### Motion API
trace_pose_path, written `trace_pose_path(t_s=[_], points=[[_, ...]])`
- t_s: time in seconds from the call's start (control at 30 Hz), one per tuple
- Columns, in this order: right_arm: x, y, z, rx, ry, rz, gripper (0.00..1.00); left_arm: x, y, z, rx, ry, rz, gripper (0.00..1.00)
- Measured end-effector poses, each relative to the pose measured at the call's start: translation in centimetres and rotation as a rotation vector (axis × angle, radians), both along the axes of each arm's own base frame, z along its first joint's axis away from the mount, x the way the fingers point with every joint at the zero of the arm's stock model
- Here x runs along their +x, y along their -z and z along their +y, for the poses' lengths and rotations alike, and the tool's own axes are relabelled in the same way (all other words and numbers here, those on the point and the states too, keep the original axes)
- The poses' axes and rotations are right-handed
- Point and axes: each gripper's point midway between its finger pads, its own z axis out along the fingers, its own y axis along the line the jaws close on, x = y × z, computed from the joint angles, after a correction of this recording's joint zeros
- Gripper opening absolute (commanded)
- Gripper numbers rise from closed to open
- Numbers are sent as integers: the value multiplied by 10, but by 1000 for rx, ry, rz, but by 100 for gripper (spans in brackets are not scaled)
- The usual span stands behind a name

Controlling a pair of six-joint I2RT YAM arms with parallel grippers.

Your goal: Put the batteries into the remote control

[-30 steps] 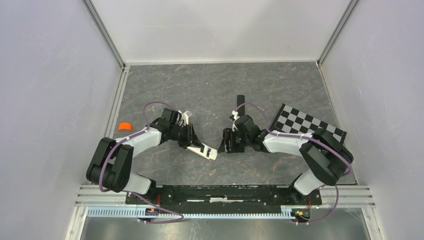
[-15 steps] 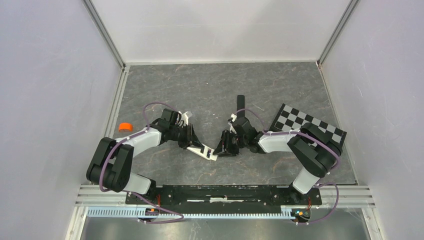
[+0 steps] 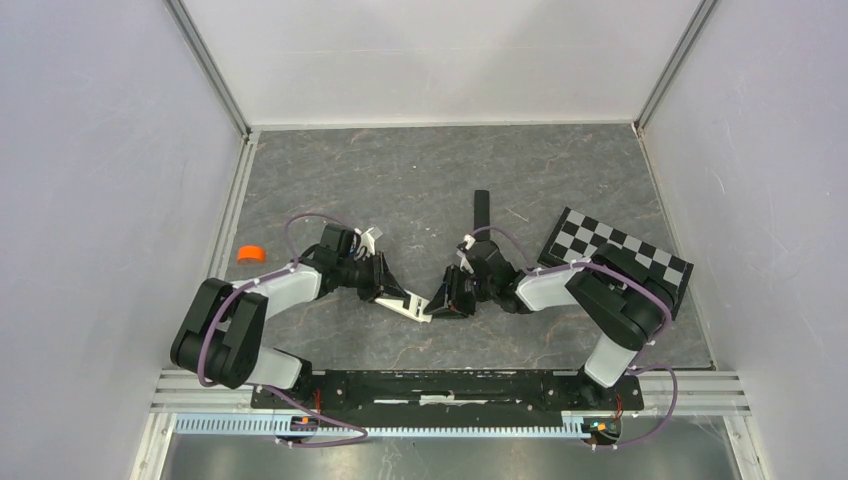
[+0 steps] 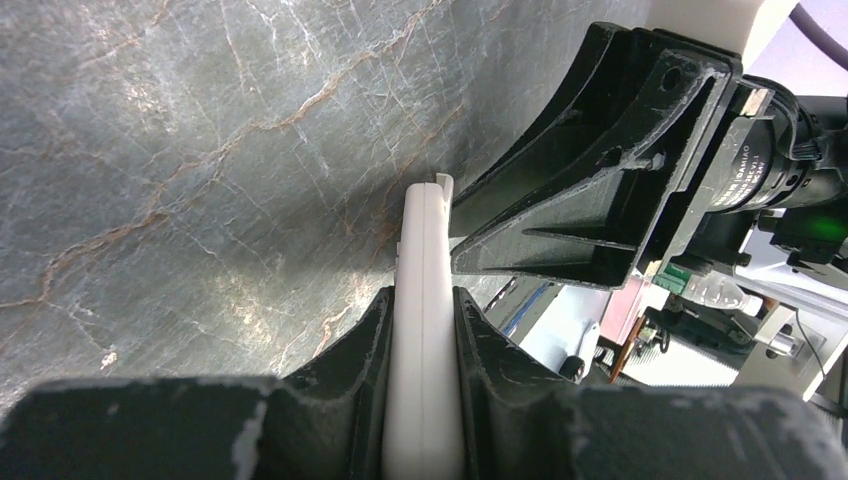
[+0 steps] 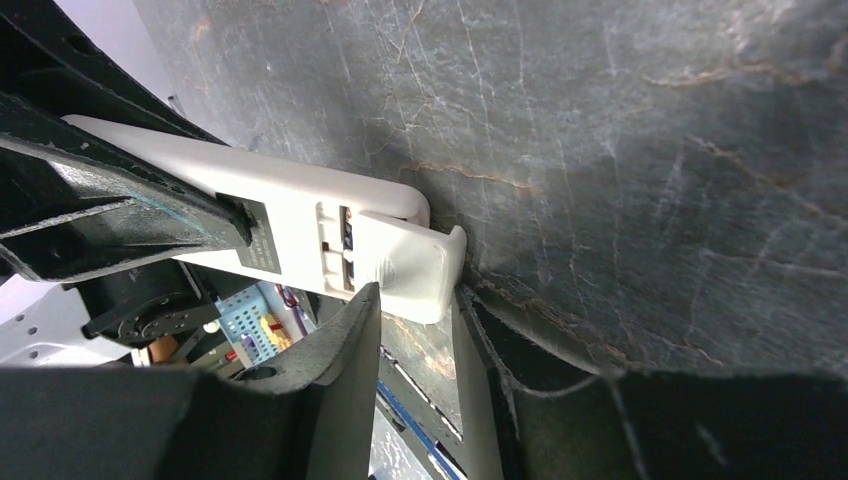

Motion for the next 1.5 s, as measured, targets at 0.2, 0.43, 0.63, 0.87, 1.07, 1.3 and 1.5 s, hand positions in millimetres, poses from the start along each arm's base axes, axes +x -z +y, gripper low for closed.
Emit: trace_pose_path(t_s=[0.2,0.43,0.63,0.87,1.07,1.3,1.5], points=[[-1,2,6,35,-2,23,37,-1,1,-1,-12,-2,-3,2],[-4,2,7,76,6,39,36,-2,0,-1,-25,-1,-23,2],[-4,2,8,82,2,41,35,-2,-1,-4,-41,11,-42,2],[-3,2,8,76,-13,22,33,-2,-2,-6,-63,7,-46,2],[1,-3,5,66,-18,-28,33,1,-6,-9,-78,-1,-47,2],[21,-27,-5,53,9,-146,29,18,-30,-18,-125,-13,-77,2],[46,-51,-8,26,37,-244,28,39,-49,-23,-176,-60,-122,2]])
